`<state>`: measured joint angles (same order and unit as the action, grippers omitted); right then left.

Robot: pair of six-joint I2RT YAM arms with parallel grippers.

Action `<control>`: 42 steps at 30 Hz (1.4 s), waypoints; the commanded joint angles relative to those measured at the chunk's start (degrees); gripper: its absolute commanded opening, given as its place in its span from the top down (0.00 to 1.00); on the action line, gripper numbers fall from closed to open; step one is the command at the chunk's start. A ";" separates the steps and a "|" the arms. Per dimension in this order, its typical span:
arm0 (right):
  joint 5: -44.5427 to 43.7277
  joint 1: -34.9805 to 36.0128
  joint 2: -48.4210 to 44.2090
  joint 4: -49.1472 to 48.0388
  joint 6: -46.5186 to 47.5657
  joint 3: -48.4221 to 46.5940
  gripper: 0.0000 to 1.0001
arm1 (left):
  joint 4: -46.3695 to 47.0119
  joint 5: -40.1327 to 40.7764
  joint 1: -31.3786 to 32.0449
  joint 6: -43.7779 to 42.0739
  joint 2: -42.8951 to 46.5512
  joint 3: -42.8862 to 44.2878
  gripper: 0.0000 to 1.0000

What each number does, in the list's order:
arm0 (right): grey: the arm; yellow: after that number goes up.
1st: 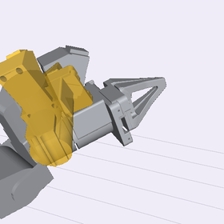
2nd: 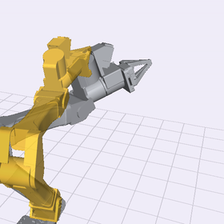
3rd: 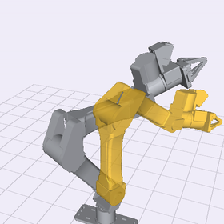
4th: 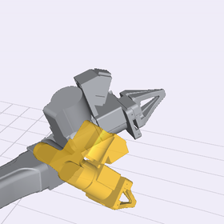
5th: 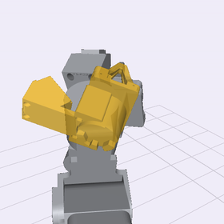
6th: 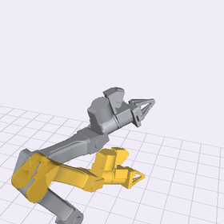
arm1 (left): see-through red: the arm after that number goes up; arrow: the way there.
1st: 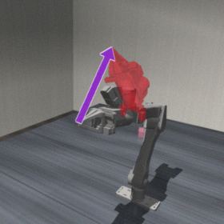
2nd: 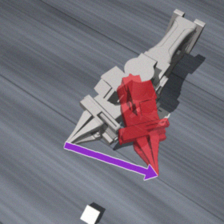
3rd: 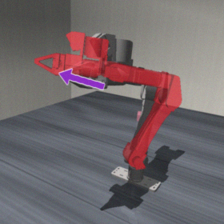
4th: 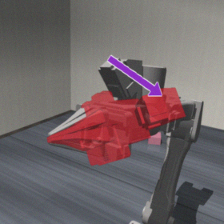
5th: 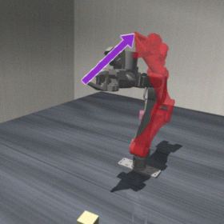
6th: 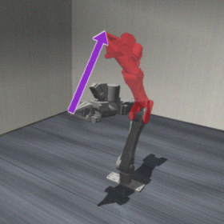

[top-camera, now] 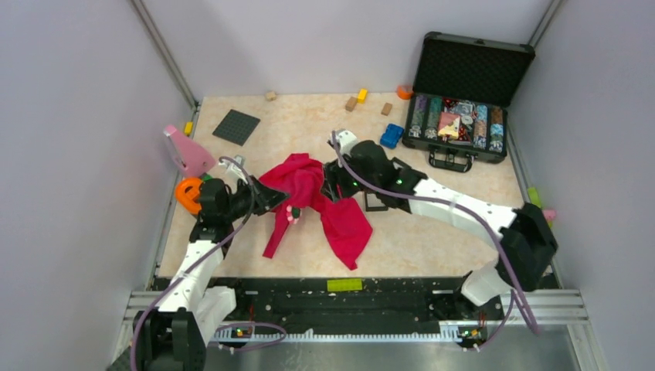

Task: Remove the brooch from the garment
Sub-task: Remove the brooch from the clothes.

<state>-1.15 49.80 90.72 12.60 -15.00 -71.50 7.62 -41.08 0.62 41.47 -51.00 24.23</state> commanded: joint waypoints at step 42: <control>35.76 -0.83 -5.44 -59.87 -31.54 27.91 0.55 | 26.78 -17.18 5.35 22.70 0.91 3.88 1.00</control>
<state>33.95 49.32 86.43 -42.89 -45.36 -40.93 37.63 -59.13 5.67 70.72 -51.99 26.15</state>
